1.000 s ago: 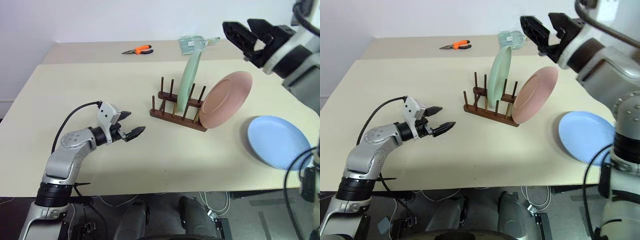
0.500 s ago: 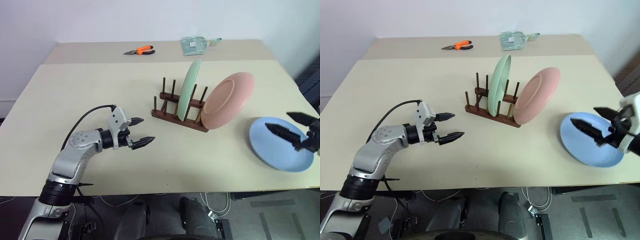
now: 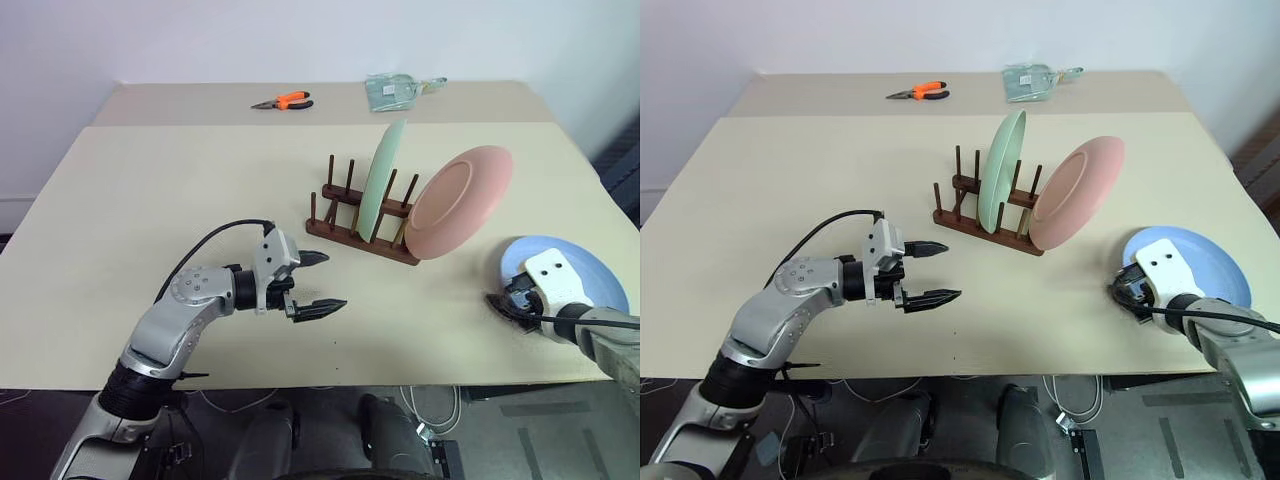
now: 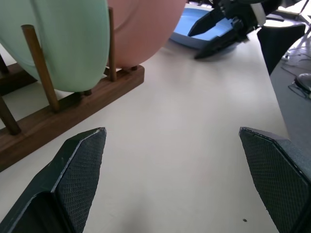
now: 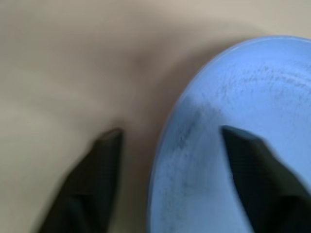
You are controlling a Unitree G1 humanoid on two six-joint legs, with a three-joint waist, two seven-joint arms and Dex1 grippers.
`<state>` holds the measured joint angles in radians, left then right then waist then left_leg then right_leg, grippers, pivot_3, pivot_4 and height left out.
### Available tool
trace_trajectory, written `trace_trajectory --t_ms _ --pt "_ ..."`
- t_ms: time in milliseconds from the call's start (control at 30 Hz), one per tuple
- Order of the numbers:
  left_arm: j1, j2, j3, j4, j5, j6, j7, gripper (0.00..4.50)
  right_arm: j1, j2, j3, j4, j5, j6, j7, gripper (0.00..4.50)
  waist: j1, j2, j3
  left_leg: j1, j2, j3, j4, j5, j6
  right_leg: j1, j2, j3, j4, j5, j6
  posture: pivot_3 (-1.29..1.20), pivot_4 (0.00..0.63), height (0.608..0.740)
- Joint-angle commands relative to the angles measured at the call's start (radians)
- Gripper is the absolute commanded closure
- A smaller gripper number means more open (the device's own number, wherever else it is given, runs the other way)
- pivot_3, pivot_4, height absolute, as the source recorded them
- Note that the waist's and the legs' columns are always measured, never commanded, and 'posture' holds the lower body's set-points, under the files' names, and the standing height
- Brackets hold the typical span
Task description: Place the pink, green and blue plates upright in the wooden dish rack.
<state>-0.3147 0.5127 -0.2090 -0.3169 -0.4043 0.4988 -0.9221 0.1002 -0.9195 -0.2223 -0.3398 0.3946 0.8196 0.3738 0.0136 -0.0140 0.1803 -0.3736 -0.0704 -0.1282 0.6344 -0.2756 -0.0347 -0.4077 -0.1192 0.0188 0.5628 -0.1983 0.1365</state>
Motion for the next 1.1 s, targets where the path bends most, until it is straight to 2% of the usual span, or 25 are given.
trace_trajectory --t_ms 33,100,233,367,467,633,733,867,967,1100 --pt "0.014 0.012 0.01 -0.038 -0.004 -0.01 -0.001 0.0 -0.028 0.029 -0.048 0.01 -0.012 0.041 -0.015 3.45 0.001 0.0 0.0 0.0 0.0 -0.001 0.0 0.0 0.0 0.001 0.0 0.0 0.0 0.0 0.0 0.0 0.15 0.74" --pt "0.017 0.013 0.011 -0.034 0.0 -0.018 0.0 0.0 -0.051 0.054 -0.087 0.0 0.008 0.075 -0.022 4.48 0.0 0.0 0.0 0.0 0.0 -0.001 0.001 0.0 0.0 0.001 0.0 0.0 0.0 0.0 0.0 0.0 0.15 0.74" --pt "0.011 0.012 0.011 -0.018 0.004 -0.03 0.001 0.0 -0.131 0.126 -0.184 -0.009 0.037 0.137 -0.069 4.48 0.0 -0.001 0.0 0.0 0.0 -0.001 0.0 0.0 0.0 0.0 0.001 0.0 0.0 0.001 -0.001 0.0 0.15 0.74" --pt "-0.004 0.014 0.022 0.024 0.014 -0.047 0.001 0.0 -0.365 0.211 -0.338 0.002 0.061 0.105 -0.191 4.48 -0.004 0.003 0.001 0.0 0.0 0.0 0.001 0.0 0.0 -0.001 0.001 0.001 0.002 0.002 0.0 0.0 0.15 0.74" --pt "-0.014 0.026 0.038 0.052 0.019 -0.058 0.0 0.0 -0.656 0.3 -0.496 -0.007 0.257 0.14 -0.276 4.48 -0.007 0.007 0.002 0.0 0.0 0.0 0.0 0.0 0.0 -0.001 0.001 0.001 0.002 0.003 0.0 0.0 0.15 0.74" --pt "-0.024 0.044 0.075 0.1 0.026 -0.079 0.004 0.0 -0.988 0.336 -0.57 -0.012 0.534 0.181 -0.379 4.48 -0.001 0.006 0.001 0.0 0.001 -0.005 -0.003 0.0 0.0 -0.002 0.002 -0.002 0.002 0.005 0.001 0.0 0.15 0.74" --pt "-0.025 0.052 0.097 0.126 0.034 -0.096 0.011 0.0 -1.159 0.425 -0.548 0.009 0.778 0.178 -0.517 4.48 -0.006 0.006 0.001 0.0 0.0 -0.004 -0.004 0.0 0.0 -0.002 0.001 0.0 0.002 0.006 0.001 0.0 0.15 0.74" --pt "-0.033 0.06 0.134 0.178 0.046 -0.118 0.031 0.0 -1.253 0.666 -0.439 0.018 1.014 0.075 -0.78 4.48 -0.028 0.007 0.0 0.001 0.0 -0.005 -0.003 0.001 -0.001 -0.002 0.002 0.0 0.003 0.006 0.0 0.0 0.15 0.74" --pt "-0.026 0.074 0.171 0.209 0.052 -0.137 0.045 0.0 -1.278 0.813 -0.345 0.023 1.111 -0.023 -0.908 4.48 -0.034 0.007 0.0 0.001 0.0 -0.005 -0.003 0.001 -0.001 -0.006 0.002 0.001 0.009 0.007 -0.001 0.0 0.15 0.74" --pt "-0.013 0.085 0.224 0.243 0.054 -0.165 0.067 0.0 -1.256 0.951 -0.272 0.091 1.128 -0.156 -1.026 4.48 -0.031 0.006 -0.001 0.0 0.0 -0.004 -0.004 0.002 -0.002 -0.015 0.003 0.002 0.019 0.007 0.0 0.0 0.15 0.74"
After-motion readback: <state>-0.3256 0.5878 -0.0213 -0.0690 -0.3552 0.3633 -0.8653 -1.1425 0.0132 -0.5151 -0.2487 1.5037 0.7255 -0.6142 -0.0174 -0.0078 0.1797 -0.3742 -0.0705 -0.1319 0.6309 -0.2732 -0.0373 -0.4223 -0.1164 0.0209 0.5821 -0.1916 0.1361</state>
